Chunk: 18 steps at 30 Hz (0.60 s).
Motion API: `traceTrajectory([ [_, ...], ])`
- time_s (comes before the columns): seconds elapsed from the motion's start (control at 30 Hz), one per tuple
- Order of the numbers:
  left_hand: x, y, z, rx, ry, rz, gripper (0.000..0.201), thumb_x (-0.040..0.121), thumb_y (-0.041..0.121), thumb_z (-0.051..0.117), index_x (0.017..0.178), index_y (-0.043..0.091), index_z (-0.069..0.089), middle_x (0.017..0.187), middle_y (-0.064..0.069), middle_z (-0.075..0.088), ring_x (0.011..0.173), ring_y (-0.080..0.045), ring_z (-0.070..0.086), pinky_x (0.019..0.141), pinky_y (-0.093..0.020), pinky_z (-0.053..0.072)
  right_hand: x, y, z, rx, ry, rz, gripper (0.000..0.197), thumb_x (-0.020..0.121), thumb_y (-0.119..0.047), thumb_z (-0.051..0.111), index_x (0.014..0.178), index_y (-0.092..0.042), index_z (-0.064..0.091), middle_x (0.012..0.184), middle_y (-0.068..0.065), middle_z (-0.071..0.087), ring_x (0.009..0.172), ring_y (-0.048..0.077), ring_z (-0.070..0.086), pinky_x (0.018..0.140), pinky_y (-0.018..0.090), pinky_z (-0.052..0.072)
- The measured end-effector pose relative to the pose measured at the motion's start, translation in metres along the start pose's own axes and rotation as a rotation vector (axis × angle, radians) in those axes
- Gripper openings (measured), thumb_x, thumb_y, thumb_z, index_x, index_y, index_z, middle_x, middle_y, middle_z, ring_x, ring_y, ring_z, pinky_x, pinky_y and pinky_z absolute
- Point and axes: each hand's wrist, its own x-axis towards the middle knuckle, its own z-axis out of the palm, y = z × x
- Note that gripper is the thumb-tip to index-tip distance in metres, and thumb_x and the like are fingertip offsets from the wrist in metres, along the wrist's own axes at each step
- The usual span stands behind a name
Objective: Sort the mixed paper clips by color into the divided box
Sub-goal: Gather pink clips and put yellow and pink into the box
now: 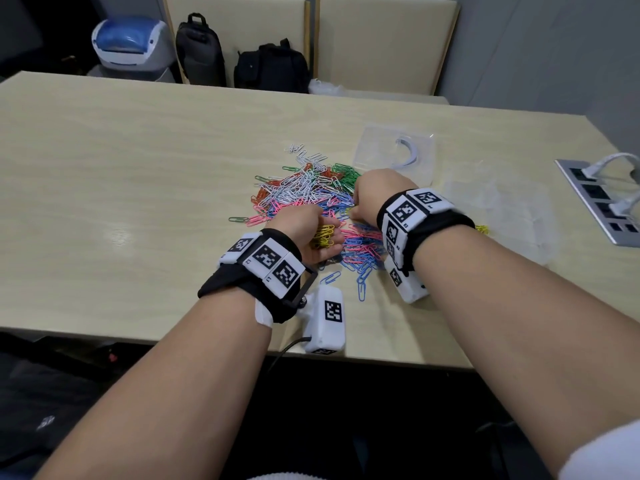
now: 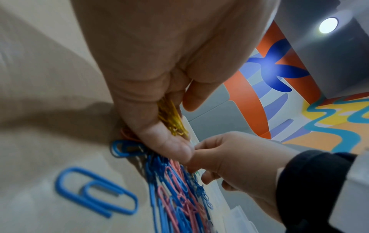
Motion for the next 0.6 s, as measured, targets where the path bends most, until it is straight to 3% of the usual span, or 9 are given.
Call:
traceTrajectory([
  [0.1, 0.0, 0.0, 0.0, 0.009, -0.002, 0.002, 0.042, 0.104, 0.024, 0.026, 0.079, 0.005, 0.052, 0.068, -0.009, 0.05, 0.06, -0.015, 0.05, 0.053, -0.023, 0.049, -0.004, -0.005, -0.003, -0.056, -0.006, 0.003, 0.017, 0.086, -0.021, 0.063, 0.074, -0.009, 0.064, 0.063, 0.004, 0.051, 0.067, 0.027, 0.054, 0.063, 0.029, 0.043],
  [0.2, 0.001, 0.0, 0.0, 0.011, -0.006, -0.007, 0.041, 0.104, 0.024, 0.026, 0.079, 0.006, 0.053, 0.069, -0.008, 0.05, 0.06, -0.015, 0.05, 0.049, -0.022, 0.049, -0.008, -0.005, -0.004, -0.086, -0.003, -0.009, 0.03, 0.09, -0.019, 0.059, 0.062, -0.01, 0.051, 0.061, 0.004, 0.045, 0.069, 0.027, 0.053, 0.064, 0.03, 0.043],
  [0.37, 0.002, 0.0, -0.002, -0.017, 0.001, -0.005, 0.04, 0.104, 0.023, 0.027, 0.079, 0.005, 0.053, 0.07, -0.009, 0.05, 0.06, -0.015, 0.05, 0.046, -0.019, 0.05, -0.013, 0.008, -0.012, -0.057, -0.04, -0.011, 0.035, 0.089, -0.026, 0.06, 0.059, -0.012, 0.048, 0.06, 0.004, 0.047, 0.059, 0.022, 0.047, 0.061, 0.029, 0.04],
  [0.5, 0.003, 0.001, -0.001, -0.033, 0.002, -0.014, 0.039, 0.104, 0.023, 0.028, 0.08, 0.004, 0.053, 0.07, -0.01, 0.051, 0.06, -0.016, 0.05, 0.046, -0.02, 0.05, -0.014, 0.016, -0.02, 0.049, -0.017, 0.018, 0.03, 0.088, -0.037, 0.06, 0.075, -0.009, 0.065, 0.067, 0.004, 0.057, 0.068, 0.024, 0.056, 0.063, 0.028, 0.044],
  [0.6, 0.003, 0.001, -0.001, -0.03, 0.007, -0.012, 0.04, 0.103, 0.024, 0.028, 0.081, 0.004, 0.054, 0.068, -0.01, 0.052, 0.059, -0.017, 0.051, 0.05, -0.021, 0.05, -0.018, 0.016, -0.023, 0.106, -0.029, 0.004, 0.031, 0.089, -0.034, 0.056, 0.094, -0.007, 0.071, 0.088, 0.009, 0.07, 0.084, 0.025, 0.065, 0.073, 0.031, 0.051],
])
